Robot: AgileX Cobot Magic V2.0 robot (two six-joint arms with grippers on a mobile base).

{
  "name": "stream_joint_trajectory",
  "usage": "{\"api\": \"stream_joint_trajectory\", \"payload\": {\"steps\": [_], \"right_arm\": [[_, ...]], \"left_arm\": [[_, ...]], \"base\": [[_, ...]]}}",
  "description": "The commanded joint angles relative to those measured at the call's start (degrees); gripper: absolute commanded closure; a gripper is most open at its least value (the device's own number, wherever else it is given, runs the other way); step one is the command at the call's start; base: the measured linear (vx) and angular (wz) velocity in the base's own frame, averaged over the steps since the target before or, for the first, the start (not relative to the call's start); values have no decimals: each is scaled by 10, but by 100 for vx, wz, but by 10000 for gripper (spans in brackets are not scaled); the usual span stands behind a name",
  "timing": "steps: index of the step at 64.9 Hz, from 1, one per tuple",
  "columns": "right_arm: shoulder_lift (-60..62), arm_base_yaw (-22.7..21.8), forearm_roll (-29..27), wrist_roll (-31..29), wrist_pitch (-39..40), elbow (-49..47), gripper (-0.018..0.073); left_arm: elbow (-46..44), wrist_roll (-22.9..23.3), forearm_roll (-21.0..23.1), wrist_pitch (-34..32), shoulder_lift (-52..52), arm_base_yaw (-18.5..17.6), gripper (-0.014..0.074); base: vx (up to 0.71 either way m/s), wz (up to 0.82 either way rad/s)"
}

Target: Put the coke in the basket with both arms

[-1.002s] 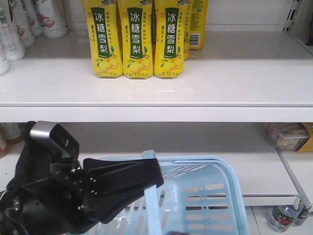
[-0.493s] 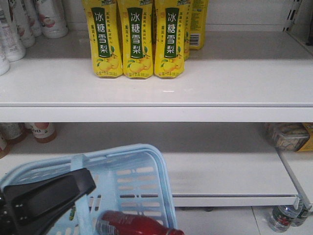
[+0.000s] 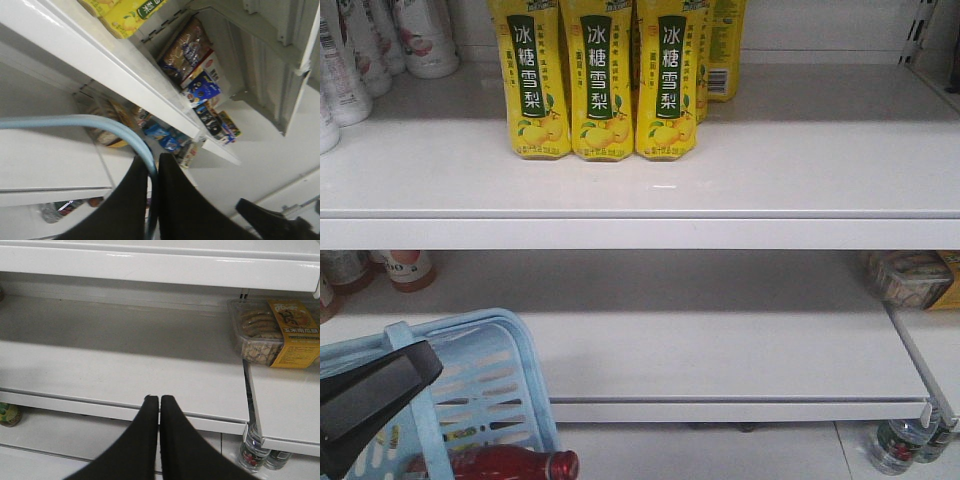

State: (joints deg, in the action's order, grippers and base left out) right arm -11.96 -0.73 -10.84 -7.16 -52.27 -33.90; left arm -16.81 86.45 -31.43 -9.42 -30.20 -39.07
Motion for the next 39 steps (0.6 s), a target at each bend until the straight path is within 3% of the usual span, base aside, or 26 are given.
{"api": "stream_joint_trajectory", "payload": {"steps": [1, 6, 24, 28, 33, 39], "right_arm": [[-7, -3, -2, 0, 35, -17, 564], [-7, -3, -2, 0, 35, -17, 564], [-7, -3, -3, 0, 35, -17, 564], [-7, -3, -3, 0, 35, -17, 564], [-7, -3, -3, 0, 35, -17, 564], [-7, -3, -3, 0, 35, -17, 564]], "left_arm": [[-24, -81, 3, -22, 12, -1, 603], [-24, -109, 3, -2, 17, -1, 603], [-24, -125, 12, 61, 20, -1, 603], [-24, -164, 39, 83, 20, 1, 603], [-24, -238, 103, 112, 20, 8, 603], [-24, -322, 154, 113, 20, 12, 603]], "base": [[0, 0], [0, 0], [0, 0], [0, 0], [0, 0], [0, 0]]}}
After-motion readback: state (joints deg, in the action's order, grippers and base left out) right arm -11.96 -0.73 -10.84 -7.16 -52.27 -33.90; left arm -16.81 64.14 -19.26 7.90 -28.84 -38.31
